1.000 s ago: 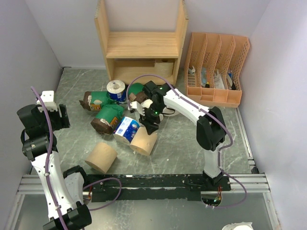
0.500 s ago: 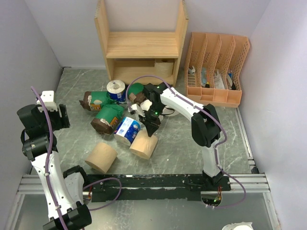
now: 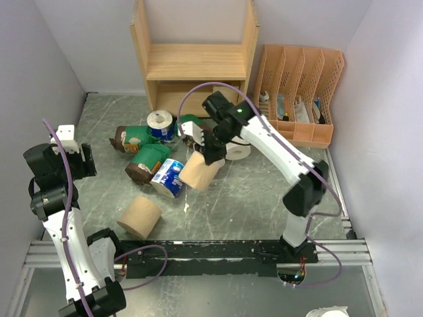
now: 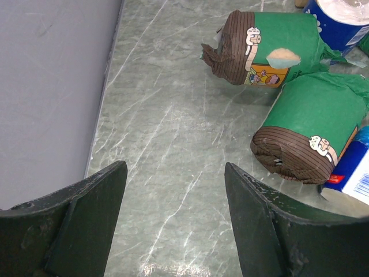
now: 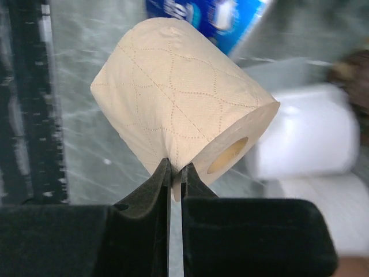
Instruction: Place and organize the paper towels onto the shelf
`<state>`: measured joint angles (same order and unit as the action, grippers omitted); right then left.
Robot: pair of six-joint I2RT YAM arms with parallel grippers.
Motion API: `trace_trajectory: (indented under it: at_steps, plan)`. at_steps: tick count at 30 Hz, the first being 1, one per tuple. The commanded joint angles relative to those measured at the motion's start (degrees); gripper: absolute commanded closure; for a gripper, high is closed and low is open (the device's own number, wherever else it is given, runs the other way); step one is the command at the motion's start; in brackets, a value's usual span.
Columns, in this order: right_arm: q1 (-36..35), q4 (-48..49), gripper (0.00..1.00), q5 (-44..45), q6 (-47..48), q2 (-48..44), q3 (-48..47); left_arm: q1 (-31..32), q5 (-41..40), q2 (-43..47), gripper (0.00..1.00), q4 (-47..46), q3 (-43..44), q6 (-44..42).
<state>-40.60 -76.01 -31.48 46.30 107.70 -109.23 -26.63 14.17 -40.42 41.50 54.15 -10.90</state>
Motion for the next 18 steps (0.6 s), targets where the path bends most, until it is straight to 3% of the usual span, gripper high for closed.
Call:
trace_trajectory:
  at_steps: [1,8,13,18]
  plan:
    - [-2.25,8.83,1.0,18.02,-4.56,-9.02,1.14,-0.13,0.8,0.18,0.21,-1.64,-0.19,0.0]
    - [-2.93,12.97,1.0,35.42,-3.67,-10.41,-1.72,-0.09,0.88,0.4,0.21,-1.68,-0.19,0.0]
    - [-3.52,25.21,1.0,52.56,-1.14,-8.56,-1.71,-0.09,0.93,0.44,0.21,-1.59,-0.19,0.0]
    - [-3.54,36.19,1.0,60.97,1.88,-3.98,-1.39,-0.09,1.1,1.02,0.21,-1.59,-0.23,-0.09]
